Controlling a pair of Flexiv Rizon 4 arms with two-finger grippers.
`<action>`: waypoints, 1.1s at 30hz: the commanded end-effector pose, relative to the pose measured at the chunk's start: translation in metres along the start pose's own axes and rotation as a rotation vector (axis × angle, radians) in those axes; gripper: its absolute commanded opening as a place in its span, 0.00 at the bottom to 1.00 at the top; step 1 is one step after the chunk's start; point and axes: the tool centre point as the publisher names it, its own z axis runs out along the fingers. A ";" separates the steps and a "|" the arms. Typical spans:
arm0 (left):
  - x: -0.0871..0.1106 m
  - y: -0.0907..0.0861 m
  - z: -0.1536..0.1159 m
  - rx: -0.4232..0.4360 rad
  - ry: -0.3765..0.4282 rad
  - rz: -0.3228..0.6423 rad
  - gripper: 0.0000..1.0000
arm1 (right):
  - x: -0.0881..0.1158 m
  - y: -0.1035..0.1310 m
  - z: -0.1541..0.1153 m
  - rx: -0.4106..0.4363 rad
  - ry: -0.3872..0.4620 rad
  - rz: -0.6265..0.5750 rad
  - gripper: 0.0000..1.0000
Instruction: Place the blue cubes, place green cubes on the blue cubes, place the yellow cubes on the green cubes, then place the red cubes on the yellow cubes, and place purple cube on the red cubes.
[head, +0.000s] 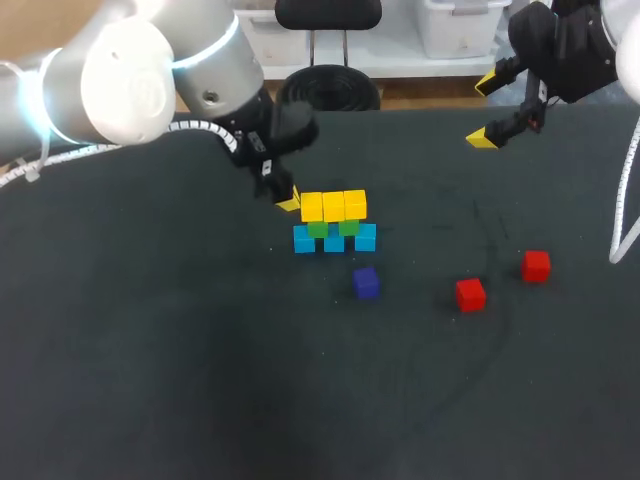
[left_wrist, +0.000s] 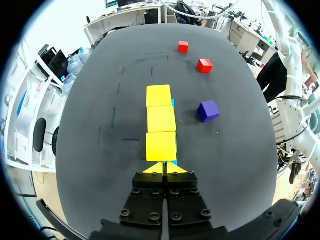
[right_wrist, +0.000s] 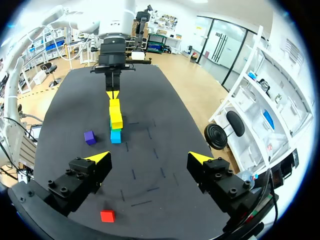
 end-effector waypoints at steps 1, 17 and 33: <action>-0.001 0.001 0.001 0.004 0.005 0.000 0.00 | 0.000 -0.001 0.001 -0.003 -0.002 -0.001 1.00; 0.012 -0.005 -0.006 -0.014 0.024 -0.035 0.00 | 0.000 -0.001 0.001 -0.003 -0.002 -0.001 1.00; 0.038 -0.035 -0.039 -0.090 -0.023 -0.130 0.23 | 0.000 -0.001 0.001 -0.003 -0.002 -0.001 1.00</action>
